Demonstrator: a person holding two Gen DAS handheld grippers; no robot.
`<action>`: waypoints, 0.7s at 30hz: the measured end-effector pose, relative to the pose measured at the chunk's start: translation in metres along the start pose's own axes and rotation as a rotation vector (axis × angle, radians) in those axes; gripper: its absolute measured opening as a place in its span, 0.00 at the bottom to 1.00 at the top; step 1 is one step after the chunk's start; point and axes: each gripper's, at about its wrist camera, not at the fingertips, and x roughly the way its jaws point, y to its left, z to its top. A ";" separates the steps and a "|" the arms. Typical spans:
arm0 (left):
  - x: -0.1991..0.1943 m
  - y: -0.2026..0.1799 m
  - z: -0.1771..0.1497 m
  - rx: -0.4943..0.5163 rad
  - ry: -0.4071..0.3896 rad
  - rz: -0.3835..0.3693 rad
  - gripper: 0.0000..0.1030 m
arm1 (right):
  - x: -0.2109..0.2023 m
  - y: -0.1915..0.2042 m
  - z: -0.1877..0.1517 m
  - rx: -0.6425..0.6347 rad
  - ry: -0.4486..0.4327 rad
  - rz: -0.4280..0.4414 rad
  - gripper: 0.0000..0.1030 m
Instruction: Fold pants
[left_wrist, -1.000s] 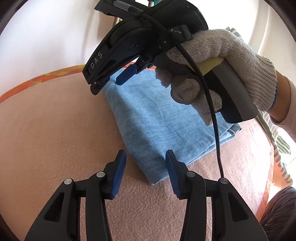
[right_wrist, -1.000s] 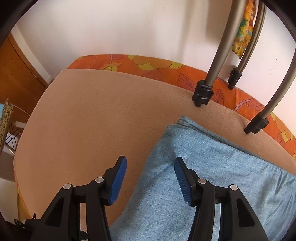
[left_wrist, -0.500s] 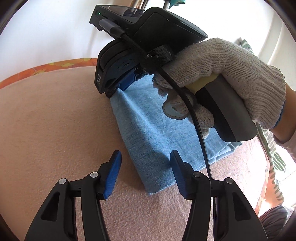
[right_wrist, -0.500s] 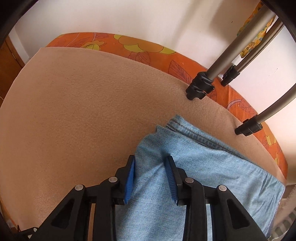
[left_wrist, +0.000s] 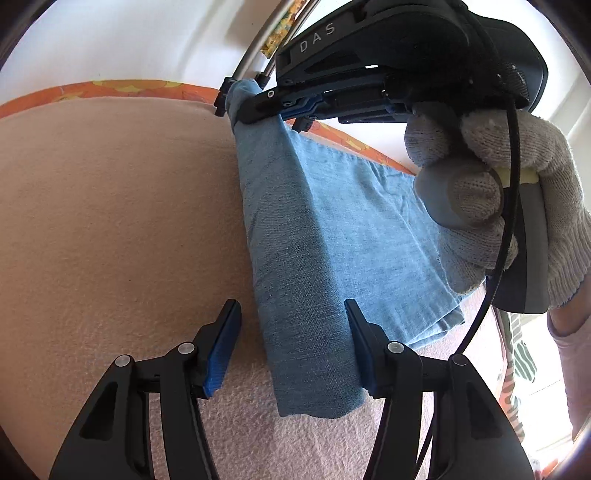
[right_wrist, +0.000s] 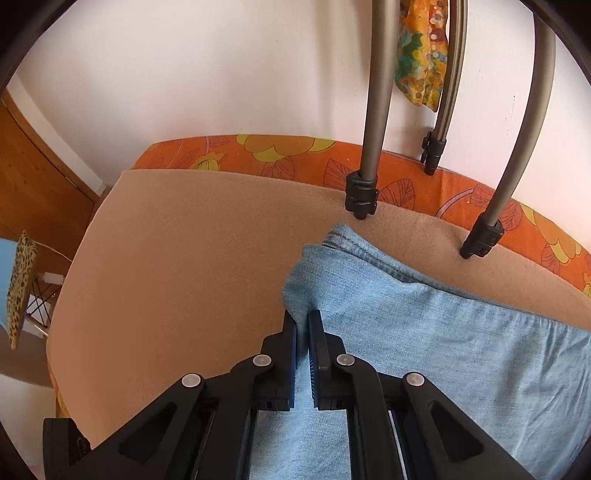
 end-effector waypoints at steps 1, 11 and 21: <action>0.000 -0.003 0.001 0.011 -0.005 -0.002 0.31 | -0.002 0.000 0.001 0.006 -0.009 0.010 0.03; -0.030 -0.068 0.016 0.225 -0.134 -0.016 0.13 | -0.066 -0.049 -0.010 0.133 -0.154 0.185 0.03; -0.007 -0.168 0.041 0.388 -0.156 -0.089 0.13 | -0.146 -0.138 -0.032 0.235 -0.301 0.222 0.02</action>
